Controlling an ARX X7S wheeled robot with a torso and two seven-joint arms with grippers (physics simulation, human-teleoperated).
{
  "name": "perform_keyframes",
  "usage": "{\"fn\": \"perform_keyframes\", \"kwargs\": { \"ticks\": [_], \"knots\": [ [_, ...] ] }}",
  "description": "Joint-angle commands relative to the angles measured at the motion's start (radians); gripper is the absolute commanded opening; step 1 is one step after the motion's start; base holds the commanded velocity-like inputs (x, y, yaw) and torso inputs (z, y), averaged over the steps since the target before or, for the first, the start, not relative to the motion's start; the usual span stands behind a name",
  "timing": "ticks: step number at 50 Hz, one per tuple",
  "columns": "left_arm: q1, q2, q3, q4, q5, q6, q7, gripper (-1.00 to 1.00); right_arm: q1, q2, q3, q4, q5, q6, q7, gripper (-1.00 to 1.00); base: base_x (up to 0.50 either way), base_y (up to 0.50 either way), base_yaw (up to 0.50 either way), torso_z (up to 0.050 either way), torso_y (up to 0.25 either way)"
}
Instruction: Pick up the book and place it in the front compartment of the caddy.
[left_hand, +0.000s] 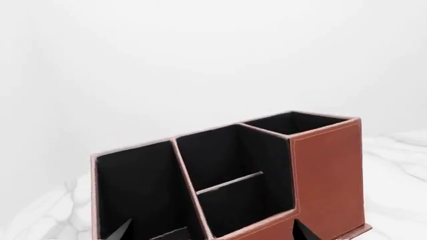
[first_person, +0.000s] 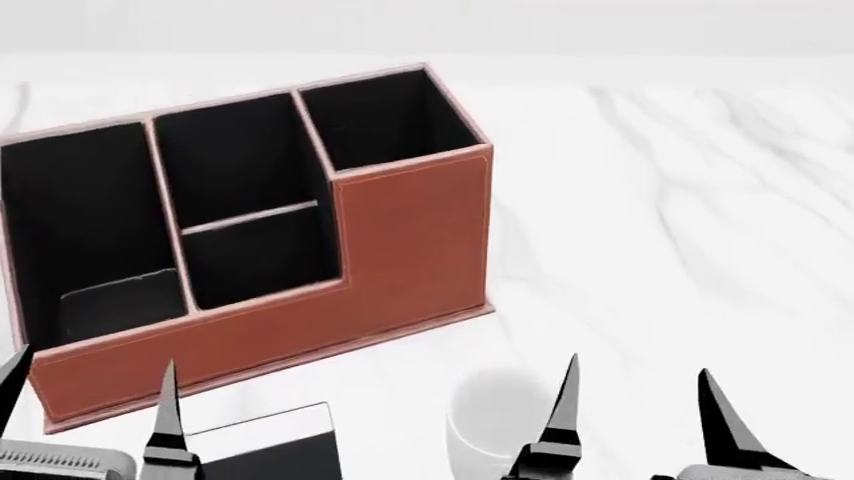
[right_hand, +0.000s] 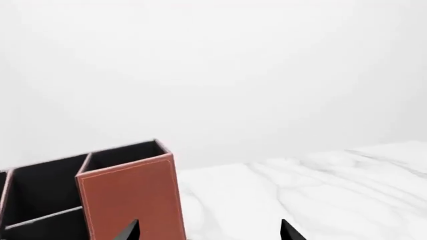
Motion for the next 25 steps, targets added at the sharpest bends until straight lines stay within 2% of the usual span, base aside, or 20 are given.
{"fn": "perform_keyframes", "kwargs": {
  "ticks": [1,25],
  "knots": [
    [-0.005,0.009,-0.027,0.028,-0.022,-0.016,0.023,1.00,0.006,0.003,0.035,-0.051,0.002,0.026,0.007,1.00,0.50,0.00,0.00,0.000,0.000],
    [0.002,-0.008,-0.018,0.035,-0.048,-0.012,0.020,1.00,0.003,0.017,0.041,-0.042,0.020,0.003,0.016,1.00,0.50,0.00,0.00,0.000,0.001]
  ]
}}
